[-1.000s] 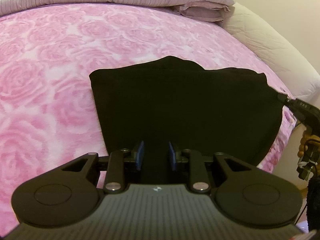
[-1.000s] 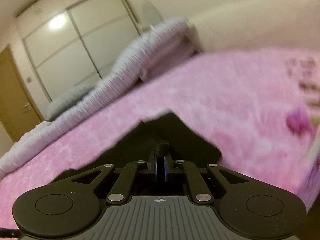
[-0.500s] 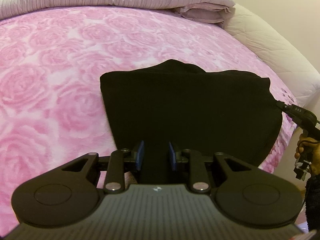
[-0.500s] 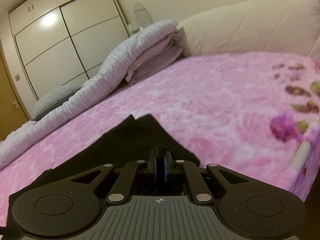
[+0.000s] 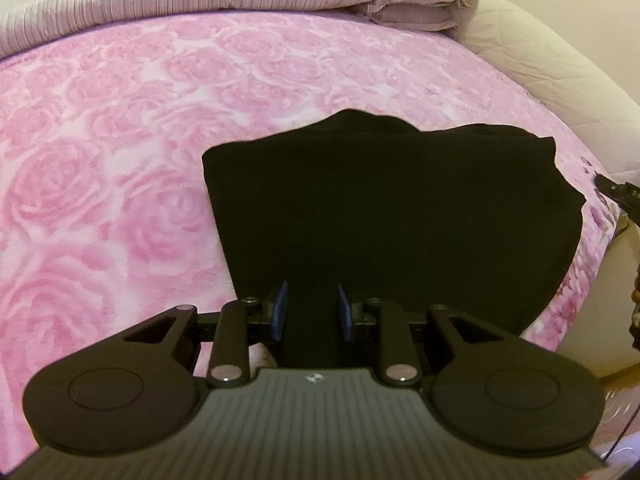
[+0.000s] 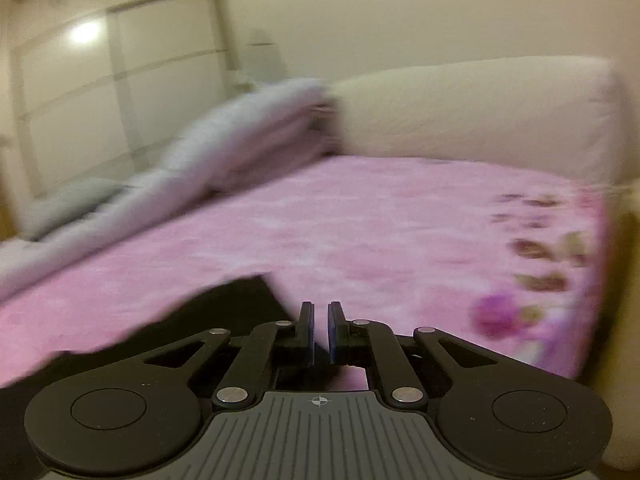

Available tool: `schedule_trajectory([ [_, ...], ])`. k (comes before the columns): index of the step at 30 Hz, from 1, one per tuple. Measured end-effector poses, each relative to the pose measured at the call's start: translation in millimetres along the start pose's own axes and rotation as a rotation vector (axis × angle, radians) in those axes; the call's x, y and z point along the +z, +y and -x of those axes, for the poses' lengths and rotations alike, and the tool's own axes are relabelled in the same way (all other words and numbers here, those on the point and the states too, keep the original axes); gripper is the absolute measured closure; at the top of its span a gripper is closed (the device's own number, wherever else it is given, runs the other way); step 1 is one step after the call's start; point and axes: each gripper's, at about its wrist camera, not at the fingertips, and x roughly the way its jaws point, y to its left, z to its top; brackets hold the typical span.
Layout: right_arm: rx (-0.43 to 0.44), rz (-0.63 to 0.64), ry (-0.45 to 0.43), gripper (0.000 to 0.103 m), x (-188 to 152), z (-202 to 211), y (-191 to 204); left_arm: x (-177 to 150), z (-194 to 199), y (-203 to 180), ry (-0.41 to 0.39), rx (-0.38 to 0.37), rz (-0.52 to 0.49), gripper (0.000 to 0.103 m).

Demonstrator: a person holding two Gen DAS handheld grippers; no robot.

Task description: Fold clothes

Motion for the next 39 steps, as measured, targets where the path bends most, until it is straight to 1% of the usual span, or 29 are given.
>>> schedule_trajectory([
  [1,0.069,0.006,0.029,0.096,-3,0,6,0,2,-2,-0.002,-0.003,0.0,0.081],
  [2,0.113,0.023,0.059,0.096,-7,-4,12,0,3,-3,-0.001,-0.007,0.0,0.081],
  [3,0.15,0.045,0.09,0.096,-11,-9,18,-1,4,-3,0.001,-0.01,0.001,0.081],
  [4,0.162,0.061,0.123,0.096,-16,-15,21,-2,5,-4,0.005,-0.01,0.001,0.081],
  [5,0.139,0.062,0.161,0.096,-22,-24,19,-3,4,-4,0.011,-0.003,0.002,0.081],
  [6,0.122,0.054,0.179,0.097,-25,-28,17,-4,5,-3,0.014,0.003,0.005,0.081],
  [10,0.095,0.018,0.189,0.097,-27,-27,9,-8,13,0,0.006,0.011,0.02,0.081],
  [12,0.082,0.0,0.194,0.096,-28,-27,6,-9,20,-1,-0.012,0.009,0.02,0.081],
  [13,0.075,-0.009,0.197,0.096,-28,-26,4,-10,24,-4,-0.029,-0.007,0.015,0.081],
  [15,0.062,-0.027,0.202,0.096,-29,-26,0,-14,32,-9,-0.055,-0.069,0.01,0.08],
  [17,0.048,-0.045,0.207,0.096,-29,-26,-3,-23,33,-13,-0.044,-0.126,0.003,0.08],
  [18,0.042,-0.054,0.21,0.096,-30,-25,-5,-30,30,-14,-0.025,-0.125,-0.002,0.08],
  [20,0.028,-0.072,0.215,0.096,-31,-25,-9,-45,23,-14,0.009,-0.088,-0.008,0.081],
  [22,0.021,-0.084,0.211,0.096,-31,-19,-12,-56,30,-12,-0.021,-0.074,-0.001,0.081],
  [24,0.027,-0.081,0.184,0.096,-30,-2,-12,-60,42,-9,-0.039,-0.074,0.023,0.081],
  [25,0.024,-0.077,0.188,0.096,-31,0,-11,-61,45,-7,-0.047,-0.075,0.03,0.081],
  [27,0.012,-0.065,0.216,0.096,-35,-2,-7,-62,45,-5,-0.044,-0.072,0.032,0.08],
  [31,-0.014,-0.041,0.272,0.096,-43,-8,0,-69,46,6,-0.03,-0.054,0.087,0.079],
  [33,0.027,0.005,0.262,0.096,-47,4,15,-72,59,10,-0.053,-0.062,0.107,0.079],
  [36,0.109,0.087,0.233,0.095,-54,27,41,-79,70,21,-0.039,-0.056,0.149,0.079],
  [37,0.136,0.114,0.223,0.088,-56,35,50,-82,72,24,-0.036,-0.052,0.164,0.079],
  [38,0.163,0.142,0.213,0.069,-58,42,59,-85,74,28,-0.031,-0.048,0.177,0.079],
  [39,0.186,0.187,0.21,0.057,-63,49,71,-88,75,30,-0.024,-0.042,0.188,0.079],
])
